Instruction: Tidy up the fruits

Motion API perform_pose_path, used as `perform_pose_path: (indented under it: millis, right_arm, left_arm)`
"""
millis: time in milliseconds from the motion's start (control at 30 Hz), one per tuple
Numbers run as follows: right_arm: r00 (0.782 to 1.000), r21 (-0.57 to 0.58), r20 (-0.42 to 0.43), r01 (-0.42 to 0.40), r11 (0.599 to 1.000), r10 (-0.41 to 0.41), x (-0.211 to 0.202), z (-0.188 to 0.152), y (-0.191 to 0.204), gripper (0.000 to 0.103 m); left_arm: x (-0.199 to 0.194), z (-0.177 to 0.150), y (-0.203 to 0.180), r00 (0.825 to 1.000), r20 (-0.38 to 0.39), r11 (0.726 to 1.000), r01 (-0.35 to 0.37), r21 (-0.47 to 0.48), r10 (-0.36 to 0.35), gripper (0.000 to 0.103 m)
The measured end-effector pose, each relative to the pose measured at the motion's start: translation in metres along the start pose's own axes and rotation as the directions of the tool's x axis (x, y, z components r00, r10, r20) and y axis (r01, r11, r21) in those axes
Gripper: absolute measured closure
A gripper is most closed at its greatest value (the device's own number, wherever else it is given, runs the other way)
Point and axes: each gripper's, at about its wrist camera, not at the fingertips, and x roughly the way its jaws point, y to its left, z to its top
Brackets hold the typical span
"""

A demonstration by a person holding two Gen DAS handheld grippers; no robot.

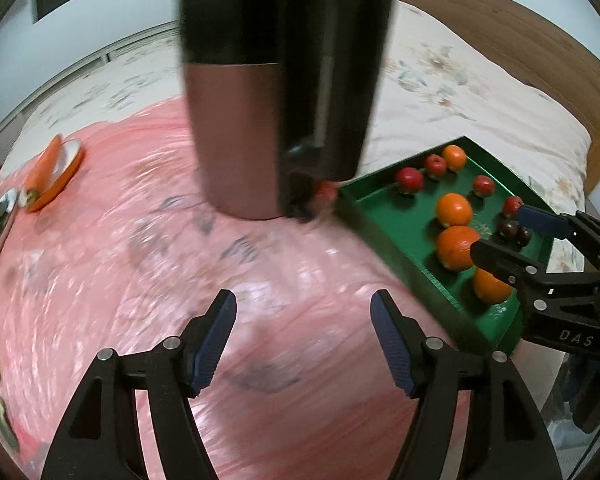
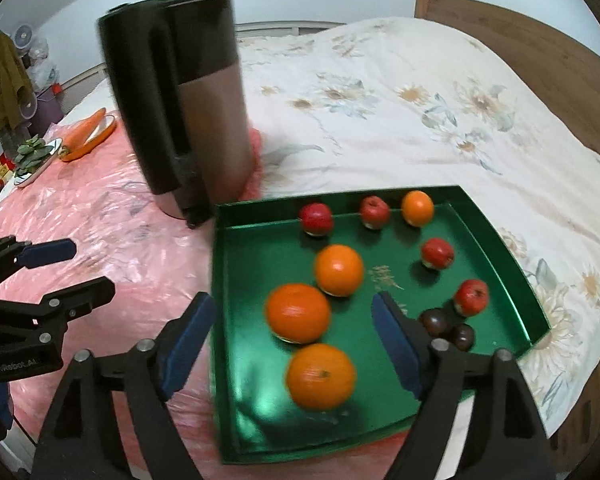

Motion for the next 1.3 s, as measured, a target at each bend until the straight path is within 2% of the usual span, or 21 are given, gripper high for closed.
perform_pose_path:
  millis: [133,200,233,367,533,667,833,1000,1300]
  right_arm:
    - [1.000,-0.009,0.027,-0.009,1.000,0.009,-0.001,0.003,0.020,0.000]
    - [0.999,-0.021,0.043,-0.019,1.000,0.019,-0.003,0.004,0.034,0.000]
    - [0.999,-0.026,0.049,-0.021,0.999,0.023,-0.003,0.004,0.039,0.000]
    - [0.996,-0.058,0.073,-0.047,0.997,0.051,-0.005,0.005,0.066,0.000]
    - [0.990,-0.090,0.117,-0.064,0.994,0.074,-0.010,0.007,0.094,0.000]
    - [0.981,-0.095,0.178,-0.064,0.993,0.080,-0.015,0.005,0.109,0.000]
    - [0.969,-0.084,0.233,-0.068,0.994,0.086,-0.021,-0.007,0.120,0.000]
    - [0.964,-0.062,0.260,-0.048,0.997,0.062,-0.047,-0.019,0.120,0.000]
    - [0.961,-0.050,0.273,-0.020,0.999,0.033,-0.091,-0.016,0.106,0.000]
  left_arm:
    - [-0.013,-0.013,0.023,0.998,0.017,0.998,-0.054,-0.029,0.054,0.038]
    - [-0.019,-0.020,0.033,0.996,0.027,0.996,-0.079,-0.044,0.081,0.030]
    - [-0.024,-0.023,0.039,0.995,0.033,0.994,-0.094,-0.055,0.095,0.029]
    - [-0.038,-0.037,0.062,0.985,0.045,0.981,-0.159,-0.115,0.165,0.029]
    - [-0.060,-0.055,0.091,0.975,0.087,0.961,-0.183,-0.209,0.205,0.029]
    - [-0.074,-0.068,0.104,0.953,0.117,0.939,-0.246,-0.239,0.279,0.025]
    - [-0.097,-0.087,0.105,0.916,0.174,0.917,-0.316,-0.245,0.362,0.019]
    - [-0.125,-0.098,0.095,0.904,0.213,0.913,-0.314,-0.260,0.371,0.019]
    - [-0.161,-0.103,0.075,0.901,0.249,0.917,-0.286,-0.278,0.356,0.019]
